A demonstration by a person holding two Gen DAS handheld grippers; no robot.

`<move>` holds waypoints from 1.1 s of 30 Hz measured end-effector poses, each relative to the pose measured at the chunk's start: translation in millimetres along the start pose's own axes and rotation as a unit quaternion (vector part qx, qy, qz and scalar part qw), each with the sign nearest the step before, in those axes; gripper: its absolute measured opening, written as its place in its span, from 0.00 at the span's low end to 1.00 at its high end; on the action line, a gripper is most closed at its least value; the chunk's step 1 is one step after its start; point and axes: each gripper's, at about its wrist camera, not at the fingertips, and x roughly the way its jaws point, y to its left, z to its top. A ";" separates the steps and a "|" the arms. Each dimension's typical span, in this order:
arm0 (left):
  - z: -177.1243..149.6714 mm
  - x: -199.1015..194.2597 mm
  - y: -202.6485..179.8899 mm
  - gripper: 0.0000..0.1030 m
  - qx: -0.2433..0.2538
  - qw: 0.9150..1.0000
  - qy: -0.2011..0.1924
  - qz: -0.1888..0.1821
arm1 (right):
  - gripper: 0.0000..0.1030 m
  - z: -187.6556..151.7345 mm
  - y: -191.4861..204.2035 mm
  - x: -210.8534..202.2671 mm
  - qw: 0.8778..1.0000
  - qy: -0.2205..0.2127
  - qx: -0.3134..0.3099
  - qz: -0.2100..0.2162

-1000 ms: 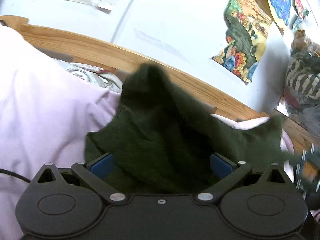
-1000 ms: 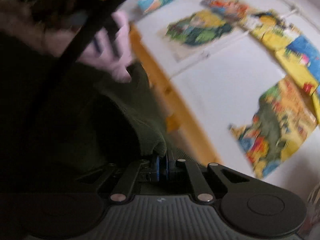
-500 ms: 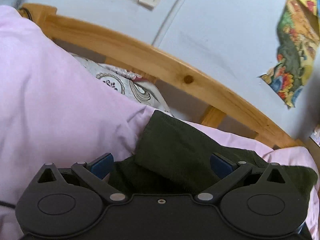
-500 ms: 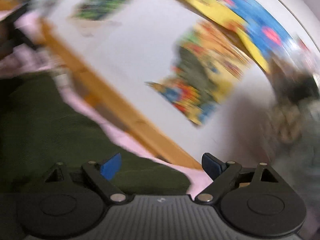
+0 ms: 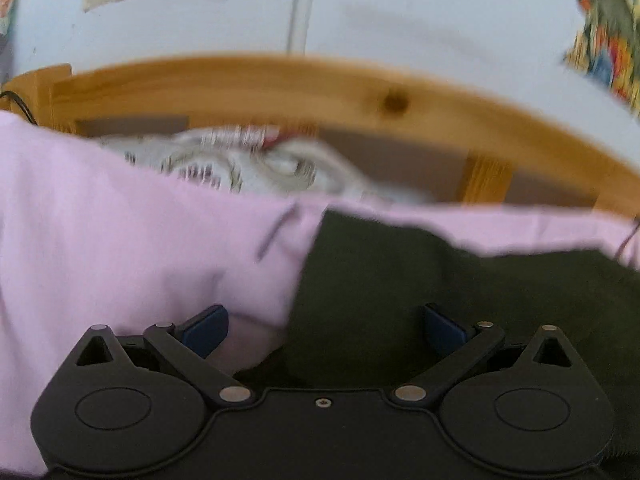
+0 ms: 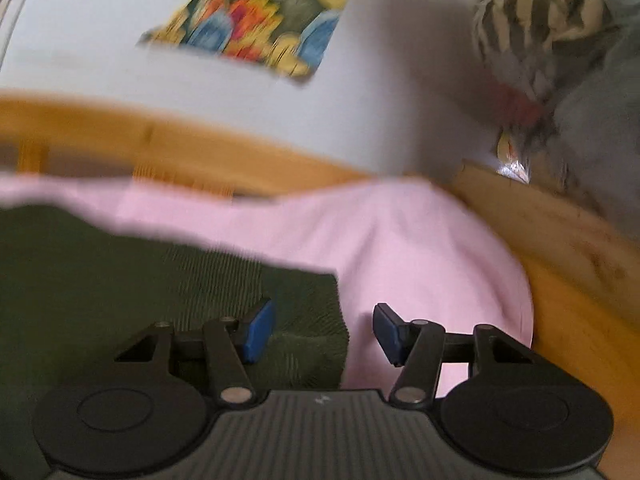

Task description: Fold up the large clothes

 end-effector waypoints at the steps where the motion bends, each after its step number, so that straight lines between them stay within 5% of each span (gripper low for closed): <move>1: -4.2 3.3 0.4 1.00 0.016 1.000 0.001 0.002 | 0.58 -11.7 3.7 -1.0 1.000 -0.018 0.006 -0.003; 5: -12.6 2.8 -5.9 1.00 0.062 0.998 -0.025 0.007 | 0.61 -16.5 14.2 -2.1 0.999 -0.040 -0.021 -0.025; 8: -8.0 -1.2 0.1 1.00 0.048 0.999 -0.021 -0.004 | 0.68 2.4 9.9 -16.2 0.998 -0.042 -0.022 -0.039; 11: -5.3 -25.6 -0.9 0.99 0.022 0.999 -0.046 0.009 | 0.89 29.2 17.5 -53.7 0.985 -0.166 -0.037 -0.043; 13: -2.7 -47.2 -5.7 0.99 0.004 0.997 -0.073 0.003 | 0.96 41.8 37.5 -66.0 0.981 -0.186 -0.056 0.011; 16: 4.2 -67.7 -24.0 0.99 -0.013 0.994 -0.090 -0.058 | 0.96 49.0 72.8 -61.7 0.977 -0.159 -0.065 0.129; 20: 5.8 -67.5 -69.5 0.99 0.023 0.989 -0.051 -0.139 | 0.95 27.6 125.8 -45.7 0.965 -0.107 -0.157 0.181; 22: -7.9 -62.5 -88.9 0.99 0.069 0.988 -0.030 -0.138 | 0.95 11.2 131.5 -33.4 0.968 -0.071 -0.161 0.177; 25: -33.8 -49.6 -99.1 1.00 0.141 0.985 -0.003 -0.104 | 0.98 -4.7 116.0 -13.8 0.974 -0.032 -0.087 0.208; 33: -49.8 -38.7 -79.6 1.00 0.121 0.986 0.011 -0.112 | 0.99 4.6 99.7 -34.4 0.972 -0.029 -0.105 0.210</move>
